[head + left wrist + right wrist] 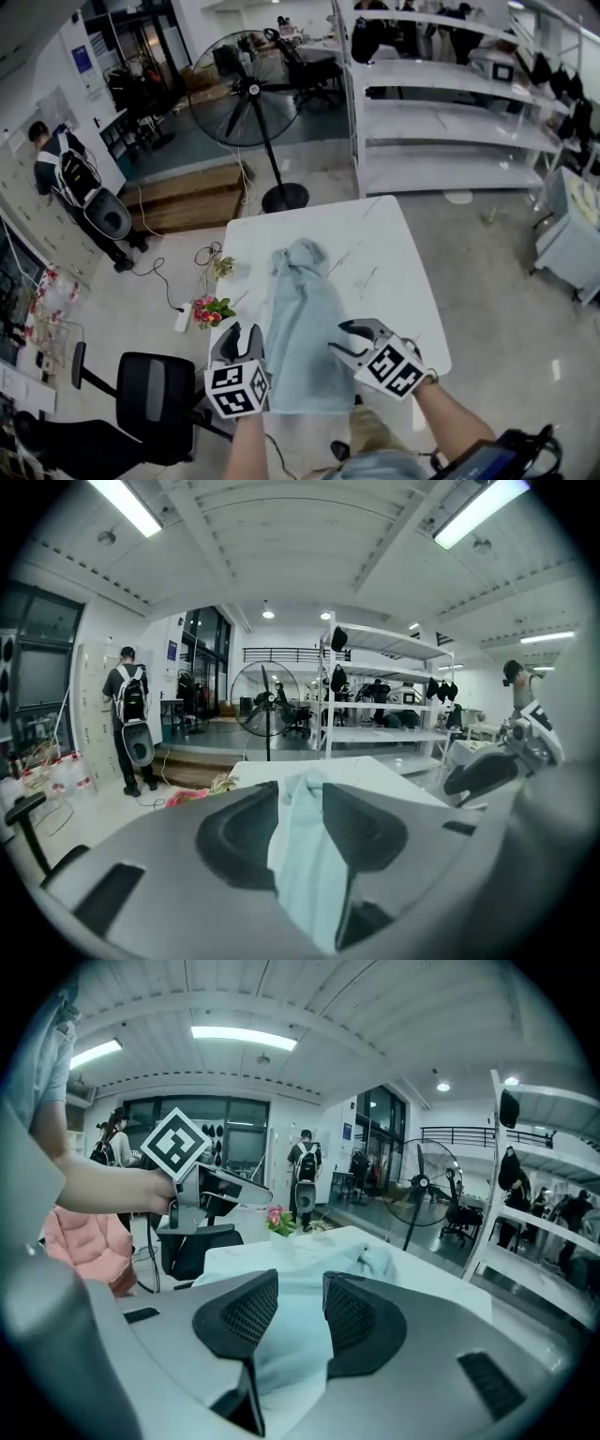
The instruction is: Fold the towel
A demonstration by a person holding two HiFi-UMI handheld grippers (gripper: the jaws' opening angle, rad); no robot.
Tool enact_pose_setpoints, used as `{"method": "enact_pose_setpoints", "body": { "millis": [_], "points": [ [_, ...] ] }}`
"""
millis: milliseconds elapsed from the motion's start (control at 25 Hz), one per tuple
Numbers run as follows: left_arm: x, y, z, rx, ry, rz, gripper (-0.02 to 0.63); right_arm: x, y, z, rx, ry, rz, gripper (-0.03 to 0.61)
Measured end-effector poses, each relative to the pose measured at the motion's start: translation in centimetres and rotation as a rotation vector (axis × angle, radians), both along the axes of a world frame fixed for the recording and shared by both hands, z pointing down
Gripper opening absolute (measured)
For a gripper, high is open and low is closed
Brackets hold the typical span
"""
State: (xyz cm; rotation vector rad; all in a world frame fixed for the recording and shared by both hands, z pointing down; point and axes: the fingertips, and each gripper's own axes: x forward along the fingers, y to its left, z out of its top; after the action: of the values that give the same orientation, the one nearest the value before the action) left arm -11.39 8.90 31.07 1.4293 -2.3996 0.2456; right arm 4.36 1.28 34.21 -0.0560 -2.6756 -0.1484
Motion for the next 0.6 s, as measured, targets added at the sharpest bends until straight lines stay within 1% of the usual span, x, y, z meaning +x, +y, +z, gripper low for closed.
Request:
{"method": "enact_pose_setpoints", "body": {
  "millis": [120,240,320,440,600],
  "points": [
    [-1.2,-5.2,-1.2,0.001,-0.027,0.048,0.152,-1.9,-4.3,-0.8,0.010,-0.010,0.024,0.160],
    [-2.8,-10.4,-0.6,-0.027,-0.022,0.095,0.158,-4.2,-9.1,-0.1,0.008,0.003,0.044,0.158],
    [-4.1,-13.8,0.8,-0.054,-0.008,0.122,0.198,-6.3,-12.4,1.2,-0.004,0.022,0.052,0.156],
    [-6.3,-18.3,3.9,-0.103,0.021,0.145,0.217,-9.3,-17.2,4.3,-0.025,0.071,0.059,0.156],
    [-9.1,-21.9,9.3,-0.214,0.055,0.159,0.233,-13.5,-22.0,8.8,-0.054,0.134,0.062,0.158]
  ]
}}
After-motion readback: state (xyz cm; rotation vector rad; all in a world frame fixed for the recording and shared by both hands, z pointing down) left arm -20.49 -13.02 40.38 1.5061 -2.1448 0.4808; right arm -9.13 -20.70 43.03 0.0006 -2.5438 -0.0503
